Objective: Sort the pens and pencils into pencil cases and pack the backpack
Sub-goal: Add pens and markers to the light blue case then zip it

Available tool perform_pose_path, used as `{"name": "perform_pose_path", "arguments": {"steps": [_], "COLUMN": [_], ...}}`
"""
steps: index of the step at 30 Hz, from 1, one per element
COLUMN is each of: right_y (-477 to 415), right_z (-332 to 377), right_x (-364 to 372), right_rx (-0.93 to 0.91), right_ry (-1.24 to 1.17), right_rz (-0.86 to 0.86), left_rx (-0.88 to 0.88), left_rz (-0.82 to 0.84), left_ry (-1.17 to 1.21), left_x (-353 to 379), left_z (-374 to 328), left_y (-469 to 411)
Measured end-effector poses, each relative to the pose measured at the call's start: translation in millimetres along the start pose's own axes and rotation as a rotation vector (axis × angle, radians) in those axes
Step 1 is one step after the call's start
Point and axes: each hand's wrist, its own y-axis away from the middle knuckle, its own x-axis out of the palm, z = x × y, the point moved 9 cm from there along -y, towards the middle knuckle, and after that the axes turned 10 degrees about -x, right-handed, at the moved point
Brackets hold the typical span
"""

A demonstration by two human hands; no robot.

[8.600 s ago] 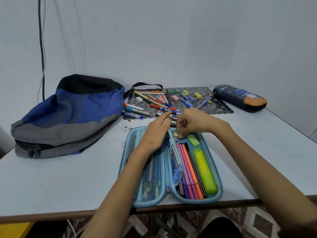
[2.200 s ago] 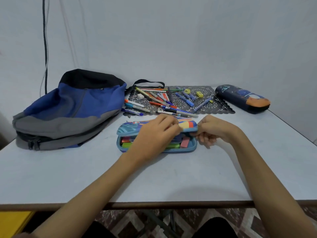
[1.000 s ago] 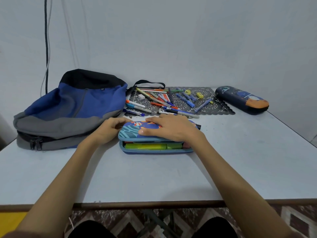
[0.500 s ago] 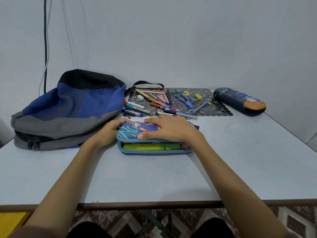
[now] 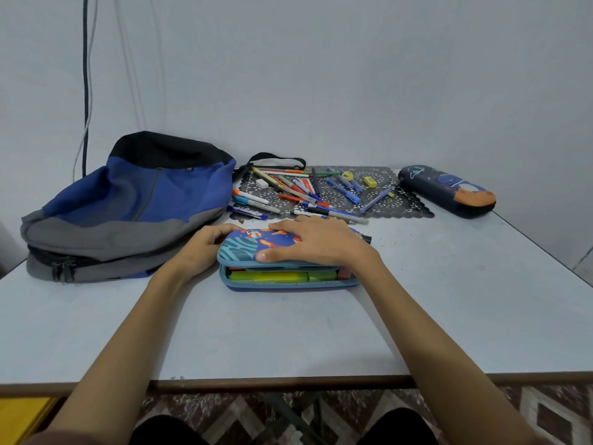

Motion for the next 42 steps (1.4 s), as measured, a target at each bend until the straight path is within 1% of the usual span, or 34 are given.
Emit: {"name": "perform_pose_path", "arguments": {"steps": [3,11,16,21,23,29,33,42], "right_y": [0.8,0.6,0.8,1.6,1.9,2.1,3.3,3.4], "right_z": [-0.2,-1.0,0.0,-0.3,-0.1,0.2,0.7,0.5], "right_x": [-0.3,0.5,0.0,-1.9,-2.0,-2.9,-3.7,-5.0], "right_rx": [-0.002,-0.005,-0.002,0.000,0.001,0.004,-0.002,0.011], "right_ry": [-0.006,0.001,0.003,-0.013,-0.012,-0.032,-0.039,-0.046], "right_rz": [0.005,0.009,0.004,0.005,0.004,-0.026,-0.040,-0.044], "left_rx": [0.043,0.094,0.112,0.150,0.152,0.169,0.137,0.047], "left_rz": [-0.054,-0.110,-0.188,-0.210,-0.244,-0.362,-0.435,-0.522], "left_ry": [-0.086,-0.135,-0.116,-0.160,-0.173,-0.313,-0.366,-0.337], "left_x": [-4.1,-4.3,-13.0,-12.9,-15.2,-21.6,-25.2,-30.2], "left_z": [-2.8,-7.6,-9.3,-14.1,-15.9,-21.3,-20.5,-18.7], "left_y": [1.1,0.7,5.5,10.6,11.9,15.2,21.7,41.2]}}
